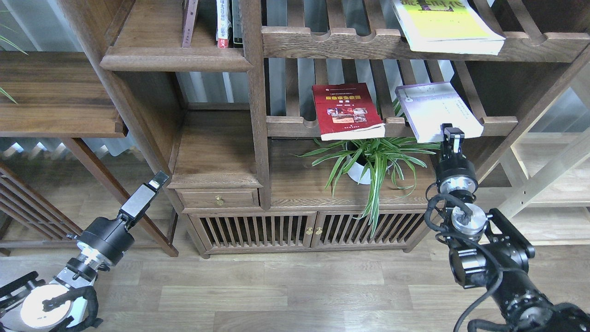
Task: Organize books on shelf
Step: 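Grasp the white book with the right gripper and pull it off, then lower the white book with the right gripper and release it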
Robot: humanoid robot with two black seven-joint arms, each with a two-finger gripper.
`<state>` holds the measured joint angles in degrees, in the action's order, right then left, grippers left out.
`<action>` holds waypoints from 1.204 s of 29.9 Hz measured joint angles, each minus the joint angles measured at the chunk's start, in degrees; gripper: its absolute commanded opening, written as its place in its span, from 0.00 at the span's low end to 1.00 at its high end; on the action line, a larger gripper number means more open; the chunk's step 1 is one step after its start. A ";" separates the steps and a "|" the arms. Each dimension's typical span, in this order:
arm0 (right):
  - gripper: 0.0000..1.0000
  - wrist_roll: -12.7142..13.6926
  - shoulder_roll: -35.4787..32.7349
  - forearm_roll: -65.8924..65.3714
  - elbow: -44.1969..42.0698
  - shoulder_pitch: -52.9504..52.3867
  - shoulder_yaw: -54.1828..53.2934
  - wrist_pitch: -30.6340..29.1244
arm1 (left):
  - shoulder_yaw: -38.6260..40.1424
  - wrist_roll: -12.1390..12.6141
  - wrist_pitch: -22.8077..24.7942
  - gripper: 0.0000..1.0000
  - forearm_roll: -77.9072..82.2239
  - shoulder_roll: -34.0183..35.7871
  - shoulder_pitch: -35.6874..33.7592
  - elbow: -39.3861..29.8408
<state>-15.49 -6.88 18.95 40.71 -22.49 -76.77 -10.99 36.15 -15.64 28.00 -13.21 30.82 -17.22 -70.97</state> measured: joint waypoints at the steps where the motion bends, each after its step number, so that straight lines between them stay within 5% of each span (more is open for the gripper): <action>1: 0.25 -0.01 -0.04 0.04 0.89 0.71 -0.05 0.00 | -0.08 0.00 0.00 0.99 0.03 -0.07 -0.07 0.03; 16: 0.25 -0.35 -0.35 1.40 10.62 9.72 -3.95 -0.36 | -0.76 0.00 0.00 0.99 0.05 -0.50 -0.27 0.74; 36: 0.18 0.09 -1.52 3.46 14.65 21.09 -4.26 -9.83 | -2.74 0.28 0.00 0.99 0.55 -3.65 -0.10 2.68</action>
<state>-15.40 -8.40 22.41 55.36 -1.39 -81.03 -20.81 33.40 -15.36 28.00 -12.66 27.18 -17.32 -68.29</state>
